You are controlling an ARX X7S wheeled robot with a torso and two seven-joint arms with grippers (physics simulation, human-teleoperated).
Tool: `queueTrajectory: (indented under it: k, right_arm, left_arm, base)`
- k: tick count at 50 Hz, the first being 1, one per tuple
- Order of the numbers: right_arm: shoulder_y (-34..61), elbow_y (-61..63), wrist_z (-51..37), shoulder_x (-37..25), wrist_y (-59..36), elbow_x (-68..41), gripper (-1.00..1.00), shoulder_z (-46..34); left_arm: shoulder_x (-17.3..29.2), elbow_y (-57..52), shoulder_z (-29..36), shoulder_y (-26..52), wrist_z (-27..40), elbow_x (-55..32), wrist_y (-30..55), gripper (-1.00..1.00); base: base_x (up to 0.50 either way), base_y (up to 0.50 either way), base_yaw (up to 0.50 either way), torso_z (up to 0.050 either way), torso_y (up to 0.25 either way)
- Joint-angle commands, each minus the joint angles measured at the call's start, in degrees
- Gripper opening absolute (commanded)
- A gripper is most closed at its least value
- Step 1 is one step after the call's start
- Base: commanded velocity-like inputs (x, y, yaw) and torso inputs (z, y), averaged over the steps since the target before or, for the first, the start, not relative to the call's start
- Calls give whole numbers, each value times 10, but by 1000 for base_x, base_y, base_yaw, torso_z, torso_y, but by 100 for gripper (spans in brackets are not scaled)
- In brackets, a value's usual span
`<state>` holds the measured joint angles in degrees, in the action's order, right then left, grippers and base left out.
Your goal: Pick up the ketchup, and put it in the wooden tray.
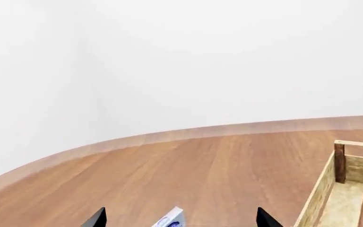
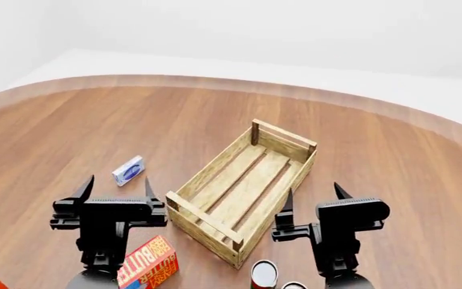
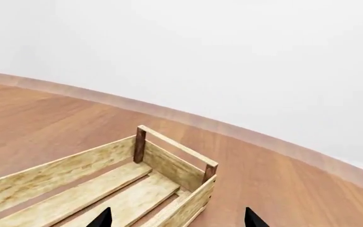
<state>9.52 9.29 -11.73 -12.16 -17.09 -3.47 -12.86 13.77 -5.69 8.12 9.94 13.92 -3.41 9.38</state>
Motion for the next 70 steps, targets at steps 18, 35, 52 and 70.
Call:
queueTrajectory:
  k: [18, 35, 52, 70]
  right_arm:
    - [-9, 48, -6, -17, -18, -1, 100, -8]
    - [-13, 48, -14, -20, -14, -4, 100, -9]
    - [-8, 42, -17, -22, -13, -9, 100, -12]
    - [-12, 40, -24, -25, -11, -13, 100, -13]
  left_arm:
    - [72, -143, -171, -157, 76, -30, 52, 100]
    - [118, -226, -283, -206, 42, -162, 255, 100]
    - [122, -229, -317, -204, 45, -210, 334, 100]
    - [111, -192, -343, -187, 56, -224, 343, 100]
  base:
    - [0, 0, 0, 0, 0]
    - [0, 0, 0, 0, 0]
    - [0, 0, 0, 0, 0]
    - [0, 0, 0, 0, 0]
